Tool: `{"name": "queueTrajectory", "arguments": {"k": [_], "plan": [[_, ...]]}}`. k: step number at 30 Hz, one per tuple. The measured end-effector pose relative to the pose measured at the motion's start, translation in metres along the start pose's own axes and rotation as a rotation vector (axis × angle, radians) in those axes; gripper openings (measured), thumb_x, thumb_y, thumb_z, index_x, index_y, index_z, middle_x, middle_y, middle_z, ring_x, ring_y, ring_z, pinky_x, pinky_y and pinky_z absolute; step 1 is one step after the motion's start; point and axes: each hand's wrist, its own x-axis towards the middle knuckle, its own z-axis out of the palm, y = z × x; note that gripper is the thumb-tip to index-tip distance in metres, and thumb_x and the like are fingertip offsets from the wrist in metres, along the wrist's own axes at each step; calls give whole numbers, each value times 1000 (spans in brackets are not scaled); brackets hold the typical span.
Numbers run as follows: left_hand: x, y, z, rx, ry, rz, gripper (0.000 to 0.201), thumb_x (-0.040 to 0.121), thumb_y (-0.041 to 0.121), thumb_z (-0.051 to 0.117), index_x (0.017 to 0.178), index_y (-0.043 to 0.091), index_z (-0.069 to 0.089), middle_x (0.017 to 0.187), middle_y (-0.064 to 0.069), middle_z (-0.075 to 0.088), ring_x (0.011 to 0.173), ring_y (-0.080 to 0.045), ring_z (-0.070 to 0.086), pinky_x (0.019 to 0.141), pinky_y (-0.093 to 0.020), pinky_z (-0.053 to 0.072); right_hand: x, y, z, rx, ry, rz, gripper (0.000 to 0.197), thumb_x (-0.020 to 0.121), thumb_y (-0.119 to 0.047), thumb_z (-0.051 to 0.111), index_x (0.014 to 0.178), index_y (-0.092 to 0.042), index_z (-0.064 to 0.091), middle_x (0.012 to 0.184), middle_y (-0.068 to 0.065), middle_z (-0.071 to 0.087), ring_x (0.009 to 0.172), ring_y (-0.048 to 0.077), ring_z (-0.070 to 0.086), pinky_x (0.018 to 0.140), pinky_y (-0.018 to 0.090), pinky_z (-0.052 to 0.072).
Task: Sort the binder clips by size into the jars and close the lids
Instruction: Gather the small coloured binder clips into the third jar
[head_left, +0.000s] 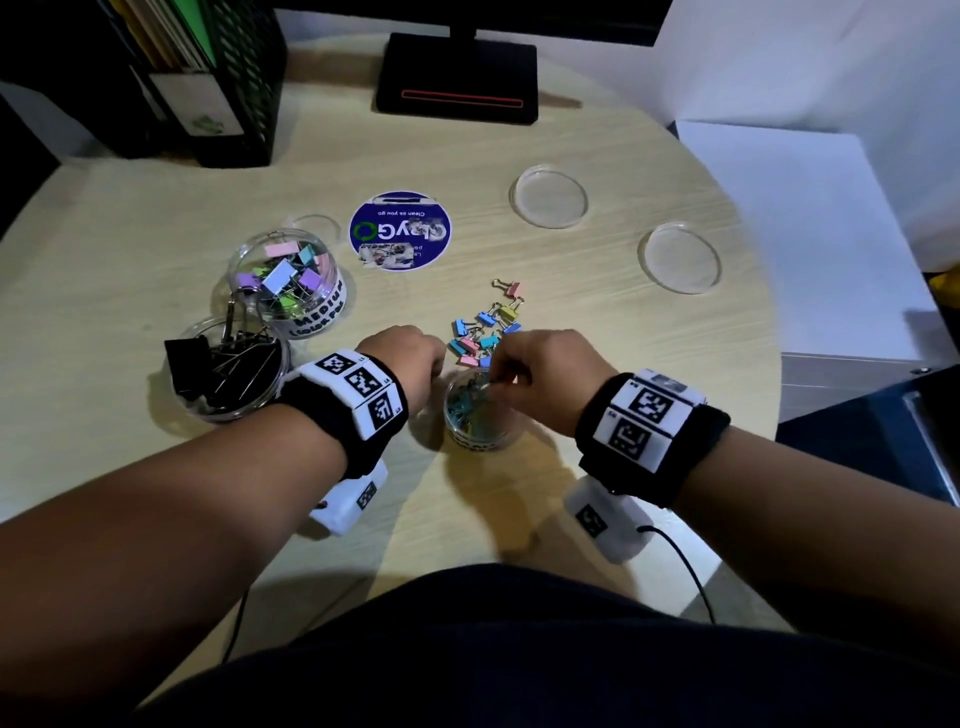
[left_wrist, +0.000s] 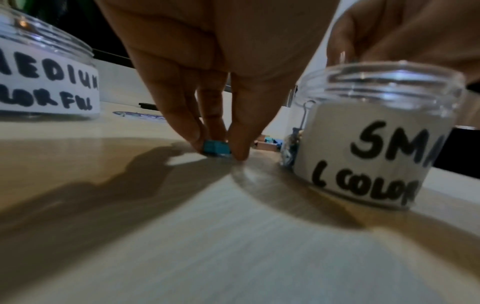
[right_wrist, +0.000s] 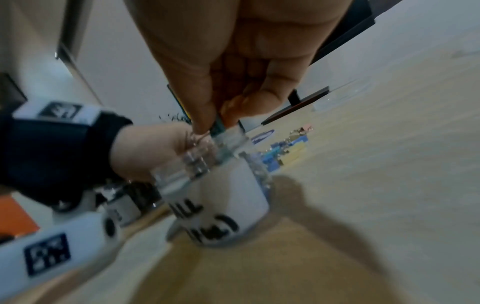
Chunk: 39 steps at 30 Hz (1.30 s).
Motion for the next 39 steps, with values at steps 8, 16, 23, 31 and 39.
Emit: {"name": "queueTrajectory", "arguments": {"k": [8, 16, 23, 31, 39], "plan": [[-33, 12, -12, -518, 374, 94, 13, 76, 19, 70, 88, 19, 70, 90, 3, 63, 81, -13, 61, 79, -25, 50, 20, 23, -2, 97, 135, 176, 19, 86, -28, 63, 98, -14, 67, 97, 5, 68, 89, 21, 61, 79, 27, 47], [-27, 28, 0, -379, 295, 281, 23, 80, 20, 70, 102, 19, 68, 108, 2, 61, 100, -15, 56, 90, -27, 43, 38, 29, -5, -51, 86, 186, 26, 91, -19, 53, 114, -18, 65, 114, 8, 63, 102, 25, 58, 84, 26, 41], [-26, 26, -3, -414, 292, 273, 27, 78, 29, 72, 103, 19, 68, 107, 3, 61, 96, -13, 56, 87, -27, 44, 40, 41, 5, -318, -187, 142, 30, 91, -21, 49, 116, -30, 63, 109, 8, 61, 101, 29, 58, 80, 34, 49], [-2, -1, -4, -78, 129, 3, 45, 88, 18, 57, 131, 23, 48, 127, -2, 48, 114, -22, 49, 93, -36, 45, 34, 51, 8, -283, -126, 206, 20, 84, -21, 59, 101, -16, 68, 110, 7, 57, 97, 28, 57, 80, 33, 49], [14, -6, -7, 9, 1, -45, 42, 90, 19, 56, 131, 26, 50, 126, -3, 50, 116, -25, 48, 89, -34, 42, 25, 51, 3, -363, -206, 243, 17, 86, -8, 48, 96, -17, 59, 103, 8, 62, 94, 28, 58, 69, 29, 43]]}}
